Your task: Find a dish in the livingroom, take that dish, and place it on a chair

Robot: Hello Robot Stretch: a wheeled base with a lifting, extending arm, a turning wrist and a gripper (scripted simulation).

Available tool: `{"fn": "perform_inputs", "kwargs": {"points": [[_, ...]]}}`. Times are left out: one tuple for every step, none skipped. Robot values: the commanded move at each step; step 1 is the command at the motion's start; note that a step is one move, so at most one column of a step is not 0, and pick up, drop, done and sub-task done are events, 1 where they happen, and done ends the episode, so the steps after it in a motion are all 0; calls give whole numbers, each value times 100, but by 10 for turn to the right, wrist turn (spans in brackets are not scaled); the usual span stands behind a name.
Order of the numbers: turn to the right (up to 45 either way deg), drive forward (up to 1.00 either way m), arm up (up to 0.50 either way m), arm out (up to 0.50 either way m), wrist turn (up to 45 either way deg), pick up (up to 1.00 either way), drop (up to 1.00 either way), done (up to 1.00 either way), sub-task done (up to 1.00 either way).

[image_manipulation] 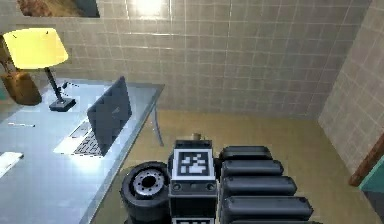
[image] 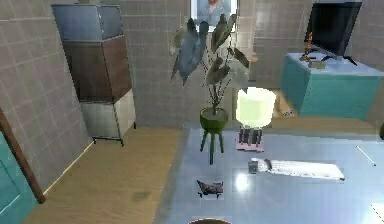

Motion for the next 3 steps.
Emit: {"fn": "perform_inputs", "kwargs": {"points": [[-450, 0, 0, 0, 0, 0, 0, 0, 0], [-450, 0, 0, 0, 0, 0, 0, 0, 0], [-420, 0, 0, 0, 0, 0, 0, 0, 0]]}}
